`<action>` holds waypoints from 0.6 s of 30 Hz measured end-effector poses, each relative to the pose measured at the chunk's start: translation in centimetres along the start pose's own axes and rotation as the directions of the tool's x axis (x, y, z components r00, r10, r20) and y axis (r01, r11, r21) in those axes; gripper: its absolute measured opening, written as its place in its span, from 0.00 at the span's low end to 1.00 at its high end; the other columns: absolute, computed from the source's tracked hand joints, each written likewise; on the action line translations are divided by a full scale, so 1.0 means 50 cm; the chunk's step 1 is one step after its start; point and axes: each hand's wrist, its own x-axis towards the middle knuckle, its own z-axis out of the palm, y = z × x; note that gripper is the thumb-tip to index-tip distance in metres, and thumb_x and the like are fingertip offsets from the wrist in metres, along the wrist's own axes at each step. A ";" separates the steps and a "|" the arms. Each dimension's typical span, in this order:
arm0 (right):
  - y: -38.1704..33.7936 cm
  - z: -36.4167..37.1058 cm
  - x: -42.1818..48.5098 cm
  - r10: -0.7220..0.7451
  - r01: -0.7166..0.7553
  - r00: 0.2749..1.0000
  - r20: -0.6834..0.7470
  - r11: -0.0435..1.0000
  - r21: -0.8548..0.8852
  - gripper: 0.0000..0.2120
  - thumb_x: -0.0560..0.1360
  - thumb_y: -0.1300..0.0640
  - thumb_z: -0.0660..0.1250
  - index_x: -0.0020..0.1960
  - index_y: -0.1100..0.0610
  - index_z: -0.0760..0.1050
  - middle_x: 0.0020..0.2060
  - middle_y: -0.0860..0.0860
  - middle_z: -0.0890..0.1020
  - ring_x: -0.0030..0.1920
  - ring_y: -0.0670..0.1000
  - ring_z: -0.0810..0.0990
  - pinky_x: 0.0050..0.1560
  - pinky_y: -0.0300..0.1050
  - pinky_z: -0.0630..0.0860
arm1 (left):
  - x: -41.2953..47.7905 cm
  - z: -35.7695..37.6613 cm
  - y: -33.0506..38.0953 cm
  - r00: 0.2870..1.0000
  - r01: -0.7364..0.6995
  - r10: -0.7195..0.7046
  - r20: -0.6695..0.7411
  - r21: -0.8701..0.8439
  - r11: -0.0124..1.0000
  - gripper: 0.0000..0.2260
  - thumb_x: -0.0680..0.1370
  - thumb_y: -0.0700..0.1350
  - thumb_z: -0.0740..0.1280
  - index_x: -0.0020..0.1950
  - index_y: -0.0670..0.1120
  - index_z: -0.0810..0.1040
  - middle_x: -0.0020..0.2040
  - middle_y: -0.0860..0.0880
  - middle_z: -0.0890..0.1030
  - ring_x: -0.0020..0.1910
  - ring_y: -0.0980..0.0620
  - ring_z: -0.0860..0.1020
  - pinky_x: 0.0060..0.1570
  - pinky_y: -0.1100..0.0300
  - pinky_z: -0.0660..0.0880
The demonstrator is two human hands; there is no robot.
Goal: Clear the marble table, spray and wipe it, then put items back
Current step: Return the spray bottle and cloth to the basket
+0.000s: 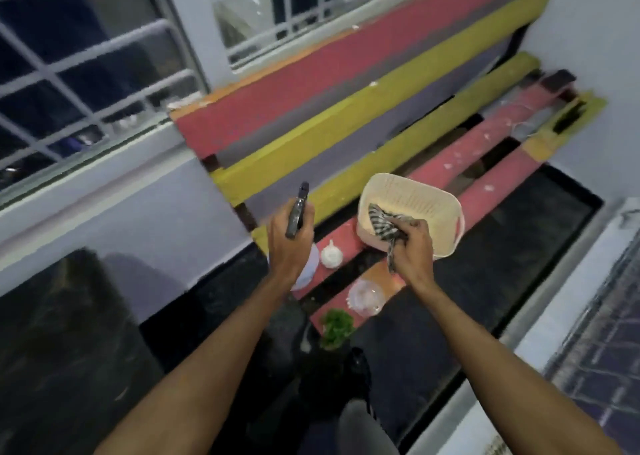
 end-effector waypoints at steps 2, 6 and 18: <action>0.045 -0.032 0.081 0.019 -0.019 1.000 -0.017 1.000 -0.014 0.28 0.68 0.73 0.61 0.65 0.59 0.81 0.59 0.60 0.79 0.61 0.61 0.77 0.69 0.54 0.72 | 0.045 0.105 0.009 0.999 -0.021 0.022 0.044 -0.020 1.000 0.18 0.85 0.42 0.65 0.40 0.31 0.69 0.32 0.31 0.70 0.31 0.33 0.73 0.34 0.37 0.70; 0.151 -0.059 0.231 0.011 -0.015 0.996 -0.088 0.999 -0.045 0.26 0.68 0.72 0.63 0.63 0.59 0.82 0.54 0.57 0.83 0.56 0.57 0.78 0.62 0.47 0.74 | 0.130 0.326 0.004 0.988 -0.068 0.079 0.131 -0.089 0.994 0.18 0.85 0.44 0.65 0.42 0.32 0.71 0.30 0.33 0.74 0.30 0.36 0.76 0.35 0.41 0.72; 0.386 0.065 0.396 0.128 -0.087 0.976 0.174 0.969 -0.230 0.27 0.71 0.68 0.66 0.68 0.55 0.78 0.64 0.61 0.73 0.64 0.63 0.74 0.67 0.51 0.72 | 0.197 0.595 -0.248 0.892 0.100 -0.115 0.437 0.057 0.993 0.17 0.78 0.52 0.75 0.57 0.43 0.74 0.46 0.52 0.83 0.45 0.52 0.83 0.53 0.46 0.78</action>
